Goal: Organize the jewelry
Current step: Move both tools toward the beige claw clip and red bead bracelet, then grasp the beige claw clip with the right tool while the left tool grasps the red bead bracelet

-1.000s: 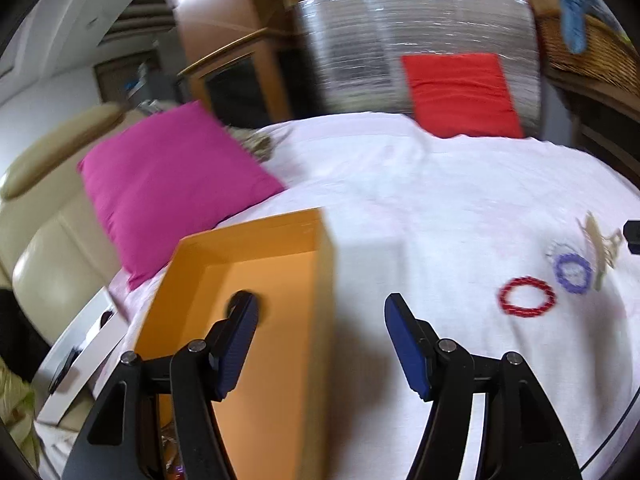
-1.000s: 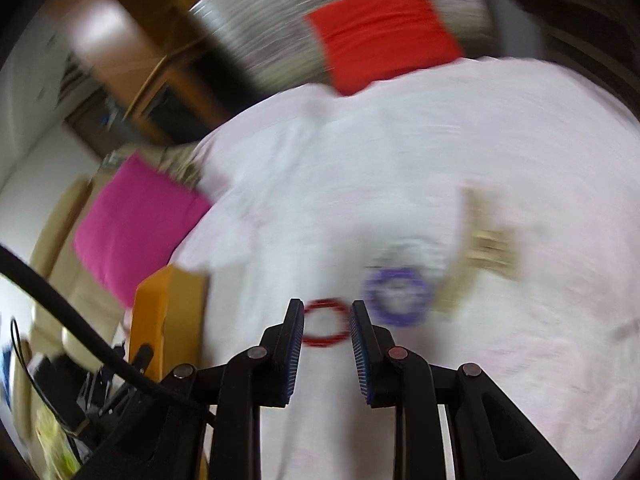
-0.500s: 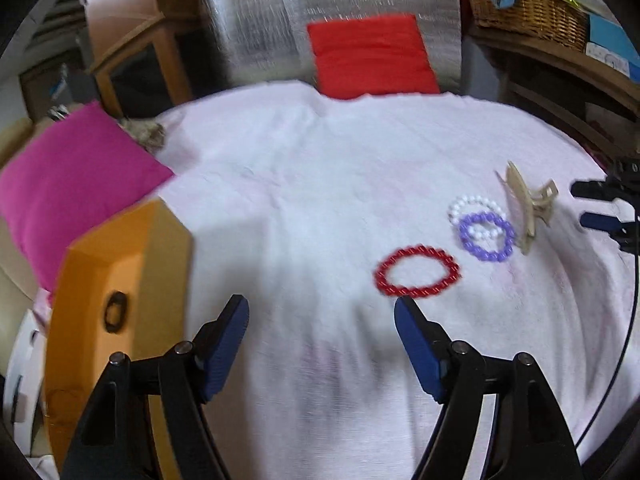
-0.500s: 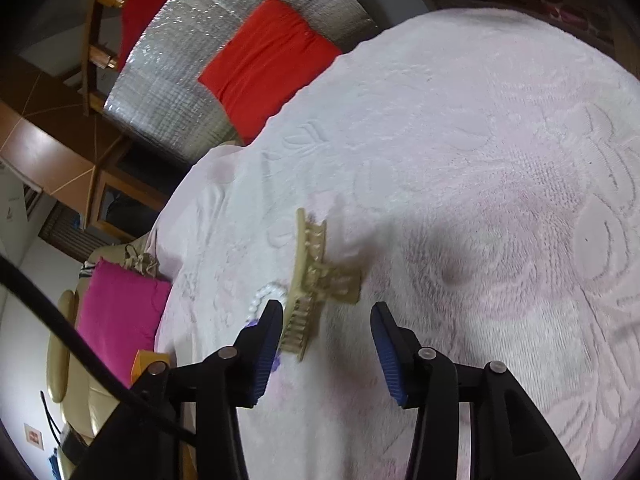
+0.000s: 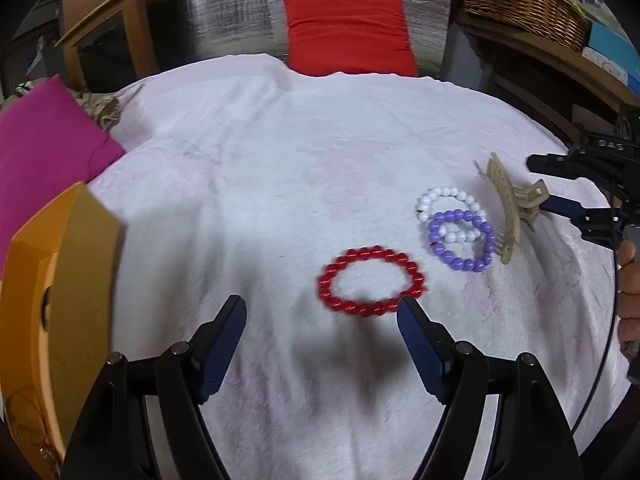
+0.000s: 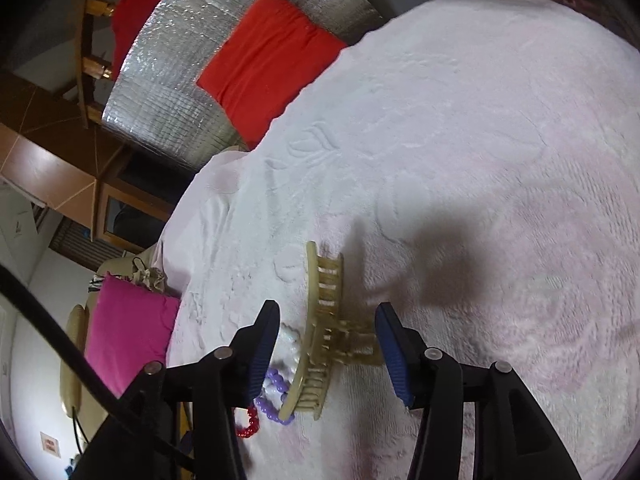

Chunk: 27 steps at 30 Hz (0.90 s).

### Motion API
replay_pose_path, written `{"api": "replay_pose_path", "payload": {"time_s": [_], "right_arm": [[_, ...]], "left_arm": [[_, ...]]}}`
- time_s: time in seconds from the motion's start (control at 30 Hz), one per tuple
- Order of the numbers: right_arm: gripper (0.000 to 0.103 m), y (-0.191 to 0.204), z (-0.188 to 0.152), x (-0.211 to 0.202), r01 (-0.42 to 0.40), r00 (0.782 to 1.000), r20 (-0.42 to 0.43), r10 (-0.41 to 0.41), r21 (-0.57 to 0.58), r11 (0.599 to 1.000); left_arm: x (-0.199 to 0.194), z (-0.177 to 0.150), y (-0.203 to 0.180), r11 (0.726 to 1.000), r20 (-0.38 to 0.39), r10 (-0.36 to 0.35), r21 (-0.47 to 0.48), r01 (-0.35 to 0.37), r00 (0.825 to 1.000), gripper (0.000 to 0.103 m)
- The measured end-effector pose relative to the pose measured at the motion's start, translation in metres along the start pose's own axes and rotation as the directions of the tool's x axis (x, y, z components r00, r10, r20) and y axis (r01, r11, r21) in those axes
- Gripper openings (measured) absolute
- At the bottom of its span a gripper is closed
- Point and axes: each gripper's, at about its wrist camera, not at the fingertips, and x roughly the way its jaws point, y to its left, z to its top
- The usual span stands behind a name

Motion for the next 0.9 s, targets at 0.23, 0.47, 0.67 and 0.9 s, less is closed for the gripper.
{"api": "replay_pose_path", "payload": {"time_s": [0.23, 0.47, 0.67, 0.9], "right_arm": [[0.028, 0.003, -0.002, 0.016, 0.088, 0.996, -0.015, -0.089, -0.043, 0.995], [0.019, 0.010, -0.006, 0.003, 0.101, 0.995, 0.021, -0.100, -0.069, 0.992], [0.019, 0.015, -0.010, -0.014, 0.064, 0.997, 0.042, -0.062, -0.061, 0.996], [0.019, 0.014, -0.013, -0.021, 0.067, 0.997, 0.050, -0.064, -0.051, 0.996]], "left_arm": [[0.018, 0.003, -0.009, 0.999, -0.036, -0.033, -0.006, 0.033, 0.999, 0.078], [0.030, -0.001, -0.020, 0.998, -0.049, -0.051, 0.022, 0.053, 0.997, 0.078], [0.030, -0.001, -0.021, 0.997, -0.018, -0.066, 0.031, 0.066, 0.998, 0.057], [0.032, 0.005, -0.009, 0.996, -0.017, -0.093, -0.016, 0.093, 0.995, 0.016]]}}
